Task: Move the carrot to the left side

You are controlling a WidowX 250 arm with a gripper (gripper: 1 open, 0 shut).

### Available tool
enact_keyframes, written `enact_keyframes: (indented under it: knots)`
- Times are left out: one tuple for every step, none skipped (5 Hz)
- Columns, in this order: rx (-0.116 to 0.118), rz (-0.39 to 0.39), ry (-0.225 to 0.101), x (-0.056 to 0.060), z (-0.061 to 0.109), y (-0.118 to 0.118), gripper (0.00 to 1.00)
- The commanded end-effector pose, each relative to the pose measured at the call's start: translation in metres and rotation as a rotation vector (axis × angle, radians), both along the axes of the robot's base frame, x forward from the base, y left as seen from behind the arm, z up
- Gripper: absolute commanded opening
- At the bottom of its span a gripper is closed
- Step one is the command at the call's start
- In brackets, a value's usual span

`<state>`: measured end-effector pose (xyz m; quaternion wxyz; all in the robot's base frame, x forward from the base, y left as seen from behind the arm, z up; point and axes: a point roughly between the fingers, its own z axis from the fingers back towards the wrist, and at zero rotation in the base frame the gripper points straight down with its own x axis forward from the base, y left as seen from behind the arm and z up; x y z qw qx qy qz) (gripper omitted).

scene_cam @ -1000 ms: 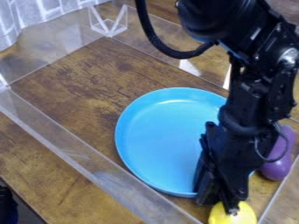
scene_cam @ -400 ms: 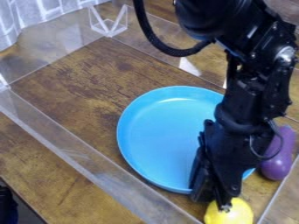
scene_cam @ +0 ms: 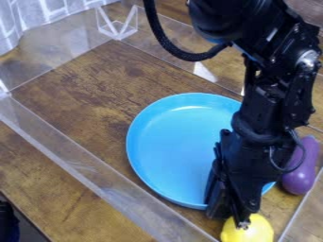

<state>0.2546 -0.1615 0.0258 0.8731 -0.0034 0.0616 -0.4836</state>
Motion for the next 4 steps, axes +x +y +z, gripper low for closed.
enact_keyframes:
  knots:
    - [-0.025, -0.006, -0.035, 0.003, 0.010, -0.006, 0.00]
    - [-0.025, 0.008, -0.036, 0.009, 0.003, -0.005, 0.00]
    - [-0.025, 0.021, -0.038, 0.016, -0.003, -0.003, 0.00]
    - [-0.029, -0.031, -0.038, 0.012, -0.006, 0.001, 0.00]
